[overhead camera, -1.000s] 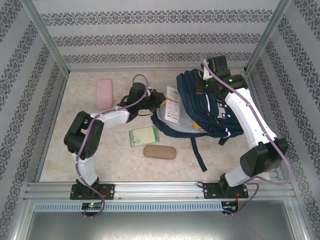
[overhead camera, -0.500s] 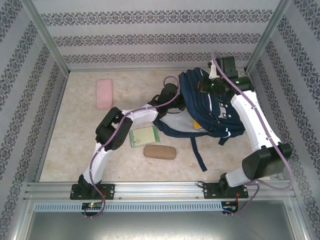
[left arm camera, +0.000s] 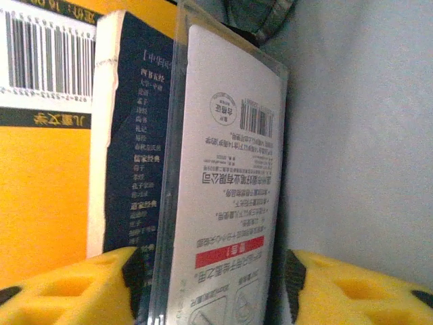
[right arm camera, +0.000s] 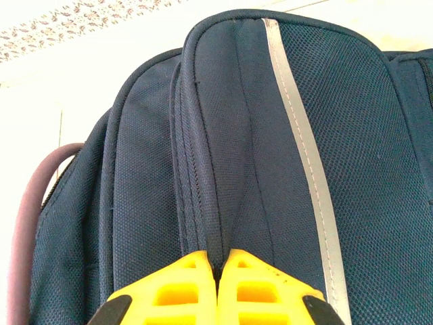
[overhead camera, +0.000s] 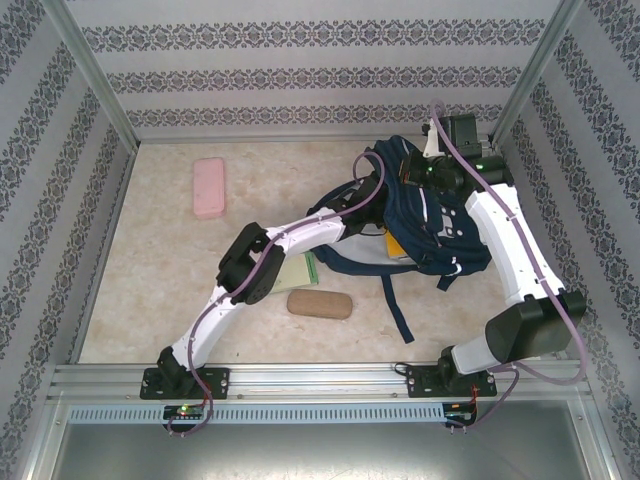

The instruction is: Pack books, pencil case, and school supplies into a backpack

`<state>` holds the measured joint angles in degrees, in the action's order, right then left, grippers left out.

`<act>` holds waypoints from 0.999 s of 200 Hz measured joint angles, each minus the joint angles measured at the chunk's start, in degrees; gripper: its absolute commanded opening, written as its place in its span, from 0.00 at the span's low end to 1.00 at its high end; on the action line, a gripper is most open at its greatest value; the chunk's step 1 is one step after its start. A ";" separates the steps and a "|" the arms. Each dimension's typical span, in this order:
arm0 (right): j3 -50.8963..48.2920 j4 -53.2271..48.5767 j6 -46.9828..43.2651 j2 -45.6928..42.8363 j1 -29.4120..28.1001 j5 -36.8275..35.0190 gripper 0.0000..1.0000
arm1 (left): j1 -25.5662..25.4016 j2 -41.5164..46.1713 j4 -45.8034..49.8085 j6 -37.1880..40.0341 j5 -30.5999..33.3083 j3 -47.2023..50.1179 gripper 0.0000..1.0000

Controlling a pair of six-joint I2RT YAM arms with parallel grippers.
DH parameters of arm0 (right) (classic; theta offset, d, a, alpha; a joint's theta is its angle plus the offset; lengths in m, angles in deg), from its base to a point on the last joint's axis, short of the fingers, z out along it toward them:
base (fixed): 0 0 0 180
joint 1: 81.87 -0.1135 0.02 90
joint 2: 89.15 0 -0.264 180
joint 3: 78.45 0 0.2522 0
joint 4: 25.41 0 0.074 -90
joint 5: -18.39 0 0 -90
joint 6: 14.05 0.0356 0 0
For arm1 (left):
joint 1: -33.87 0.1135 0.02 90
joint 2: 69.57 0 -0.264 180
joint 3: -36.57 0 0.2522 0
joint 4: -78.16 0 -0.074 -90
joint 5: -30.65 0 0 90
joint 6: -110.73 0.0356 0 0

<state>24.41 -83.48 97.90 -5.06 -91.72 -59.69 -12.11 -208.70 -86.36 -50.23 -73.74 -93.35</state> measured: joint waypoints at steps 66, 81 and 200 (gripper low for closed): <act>-5.55 4.72 0.22 -2.67 -0.02 1.36 0.00 | 0.83 13.66 10.99 10.16 2.69 11.10 0.76; -7.15 5.81 0.26 -2.82 -0.09 2.38 0.00 | 1.53 18.95 12.28 11.96 3.37 15.50 0.76; -16.59 12.00 -0.37 -3.19 -9.46 -2.14 0.25 | 21.24 41.38 23.63 26.29 6.95 44.39 0.65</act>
<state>7.82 -71.48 97.53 -8.25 -101.18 -61.83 9.13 -167.32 -62.74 -23.94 -66.79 -48.96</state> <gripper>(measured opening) 0.113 0.664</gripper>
